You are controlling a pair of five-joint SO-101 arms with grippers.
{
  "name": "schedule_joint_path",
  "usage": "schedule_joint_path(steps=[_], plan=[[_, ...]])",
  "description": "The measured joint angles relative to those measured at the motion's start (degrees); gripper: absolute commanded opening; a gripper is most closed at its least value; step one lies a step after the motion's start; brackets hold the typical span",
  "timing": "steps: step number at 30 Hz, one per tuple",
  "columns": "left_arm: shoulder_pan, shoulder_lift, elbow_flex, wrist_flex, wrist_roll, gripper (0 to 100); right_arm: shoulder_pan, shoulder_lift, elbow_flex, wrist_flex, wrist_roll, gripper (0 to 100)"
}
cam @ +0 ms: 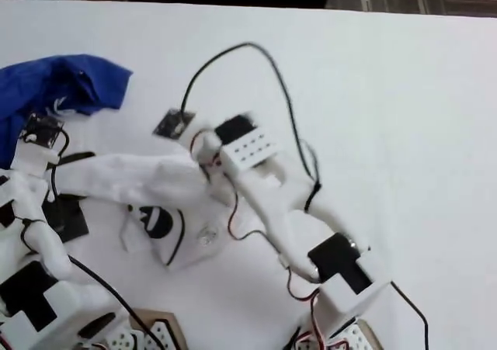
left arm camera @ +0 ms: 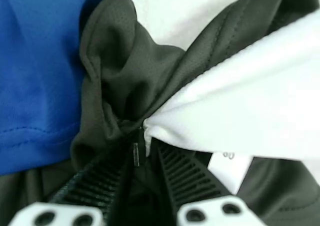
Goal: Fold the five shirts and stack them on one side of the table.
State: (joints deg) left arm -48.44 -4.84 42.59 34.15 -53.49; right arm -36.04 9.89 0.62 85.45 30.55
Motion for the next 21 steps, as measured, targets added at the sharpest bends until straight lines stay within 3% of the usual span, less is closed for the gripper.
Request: schedule_joint_path(steps=[4, 7, 14, 21], plan=[[1.67, 0.00, -0.18, 1.49, 0.00, 2, 6.33, 0.00, -12.31, 6.42, 2.81, 2.1], [5.71, 0.09, -3.25, 8.26, 0.00, 2, 10.20, 0.00, -19.78, 9.32, 4.13, 2.1], [20.57, 0.09, -22.07, 36.84, 3.96, 2, 16.44, 0.09, -27.60, 9.93, 4.92, 2.0], [28.22, 0.09, -51.87, 60.31, 7.03, 2, 23.65, -7.74, -38.68, 10.46, 8.35, 2.0]])
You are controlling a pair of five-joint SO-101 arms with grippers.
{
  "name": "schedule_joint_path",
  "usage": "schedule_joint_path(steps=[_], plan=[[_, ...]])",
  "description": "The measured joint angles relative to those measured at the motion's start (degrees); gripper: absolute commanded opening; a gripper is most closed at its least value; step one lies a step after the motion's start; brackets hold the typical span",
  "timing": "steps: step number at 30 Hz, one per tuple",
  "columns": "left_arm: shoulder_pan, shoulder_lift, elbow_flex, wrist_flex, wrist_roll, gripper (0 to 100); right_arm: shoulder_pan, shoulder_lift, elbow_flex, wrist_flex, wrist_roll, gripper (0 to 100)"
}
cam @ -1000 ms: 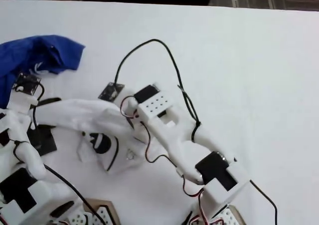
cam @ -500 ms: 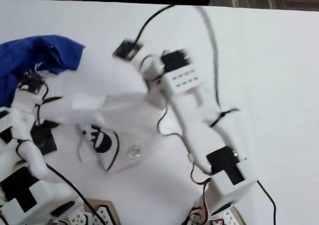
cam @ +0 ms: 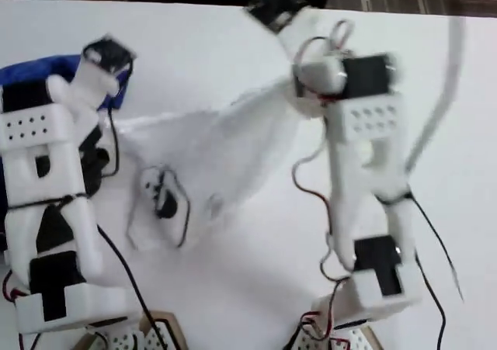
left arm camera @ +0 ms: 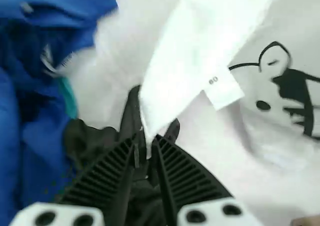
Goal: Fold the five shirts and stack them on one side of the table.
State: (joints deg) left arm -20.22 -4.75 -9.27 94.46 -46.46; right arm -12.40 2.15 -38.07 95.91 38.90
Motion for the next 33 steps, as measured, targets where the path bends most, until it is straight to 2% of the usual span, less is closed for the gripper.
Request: schedule_joint_path(steps=[2, 5, 10, 17, 20, 25, 33], plan=[[1.67, 0.00, -7.74, 4.66, 0.70, 2, 1.49, -3.78, -1.41, 0.00, 0.26, 2.0], [2.11, -0.70, -14.59, 6.33, 2.99, 2, 3.87, -9.67, -2.02, 0.00, 0.35, 2.0], [6.33, -7.38, -16.35, 6.86, 5.98, 2, 5.89, -19.25, -2.20, 0.00, 0.70, 2.0], [14.42, -22.77, -17.05, 6.86, 6.86, 2, 6.33, -29.27, -2.73, 0.00, 6.15, 2.0], [14.86, -28.57, -17.41, 6.86, 6.86, 2, 7.38, -33.14, -2.73, -1.49, 8.00, 2.0], [15.03, -37.10, -17.49, 6.86, 3.78, 2, 14.68, -37.80, -2.81, -6.59, 12.22, 2.0], [9.49, -40.79, -17.93, 6.68, 0.44, 2, 17.85, -39.03, -3.16, -9.67, 14.86, 2.0]])
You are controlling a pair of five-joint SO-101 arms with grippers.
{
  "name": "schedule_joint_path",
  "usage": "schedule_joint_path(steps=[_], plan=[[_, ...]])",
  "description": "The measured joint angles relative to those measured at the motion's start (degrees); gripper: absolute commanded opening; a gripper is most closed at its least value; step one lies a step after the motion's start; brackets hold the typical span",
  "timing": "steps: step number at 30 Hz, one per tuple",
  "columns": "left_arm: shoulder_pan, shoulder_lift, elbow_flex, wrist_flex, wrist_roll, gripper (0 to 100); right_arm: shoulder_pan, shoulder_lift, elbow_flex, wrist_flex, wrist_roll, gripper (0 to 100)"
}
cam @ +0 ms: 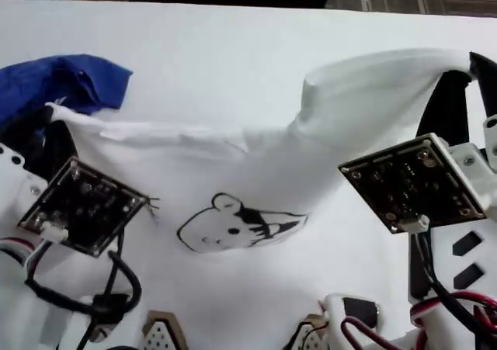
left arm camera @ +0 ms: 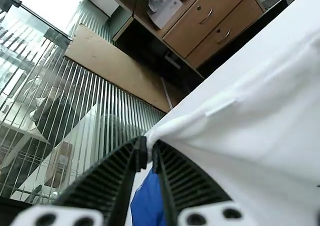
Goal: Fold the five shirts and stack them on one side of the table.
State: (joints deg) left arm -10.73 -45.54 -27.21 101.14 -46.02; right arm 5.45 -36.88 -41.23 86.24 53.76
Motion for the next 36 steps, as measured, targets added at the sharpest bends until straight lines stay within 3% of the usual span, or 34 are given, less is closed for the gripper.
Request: schedule_joint_path(steps=[7, 13, 28, 36], plan=[[-0.26, -0.44, 0.00, 0.00, -0.09, 2, 0.35, -1.85, -4.31, -2.11, 0.53, 2.0], [-0.26, -0.53, 0.00, -0.97, -0.09, 2, 2.29, -5.27, -10.11, -2.46, 5.71, 2.0], [-0.26, -4.92, -0.35, -2.73, -0.09, 2, 7.91, -14.33, -10.46, -3.16, 13.27, 2.0], [-0.26, -8.44, -0.35, -3.60, -0.09, 2, 8.53, -15.21, -10.11, -4.13, 13.71, 2.0]])
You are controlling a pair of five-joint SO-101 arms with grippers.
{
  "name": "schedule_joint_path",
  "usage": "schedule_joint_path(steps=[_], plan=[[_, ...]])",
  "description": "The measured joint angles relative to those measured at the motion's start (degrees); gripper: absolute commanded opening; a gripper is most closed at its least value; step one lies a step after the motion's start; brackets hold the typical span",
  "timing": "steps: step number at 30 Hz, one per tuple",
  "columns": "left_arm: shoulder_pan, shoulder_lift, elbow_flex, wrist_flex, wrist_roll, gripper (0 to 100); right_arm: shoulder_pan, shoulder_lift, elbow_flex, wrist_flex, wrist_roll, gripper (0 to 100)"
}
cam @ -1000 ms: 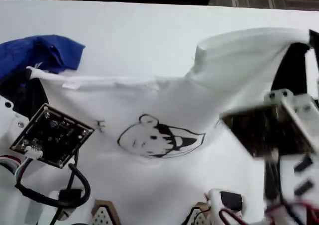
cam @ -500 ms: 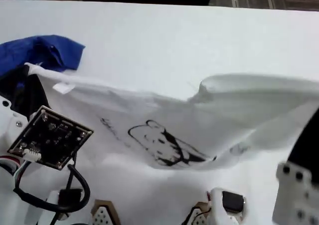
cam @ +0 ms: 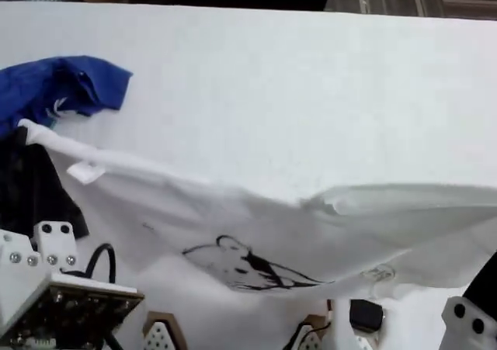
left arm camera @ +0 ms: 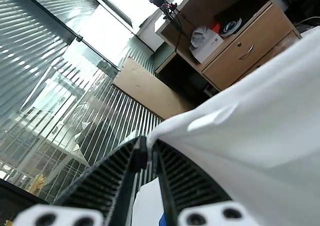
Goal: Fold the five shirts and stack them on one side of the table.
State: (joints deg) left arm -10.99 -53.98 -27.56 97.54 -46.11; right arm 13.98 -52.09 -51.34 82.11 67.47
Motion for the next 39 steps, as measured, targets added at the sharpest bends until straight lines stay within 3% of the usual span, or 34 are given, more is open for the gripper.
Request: schedule_joint_path(steps=[16, 26, 39], plan=[[-0.35, 0.09, 18.99, -9.49, -0.26, 2, -0.18, 1.23, 6.59, -5.27, -0.09, 2.0], [-1.49, -5.36, 17.67, -5.45, -0.09, 2, -0.09, 1.32, 3.25, -6.95, -0.09, 2.0], [-1.49, -17.41, 31.56, -5.01, -0.09, 2, -0.09, 1.05, 2.99, -6.95, -0.09, 2.0]])
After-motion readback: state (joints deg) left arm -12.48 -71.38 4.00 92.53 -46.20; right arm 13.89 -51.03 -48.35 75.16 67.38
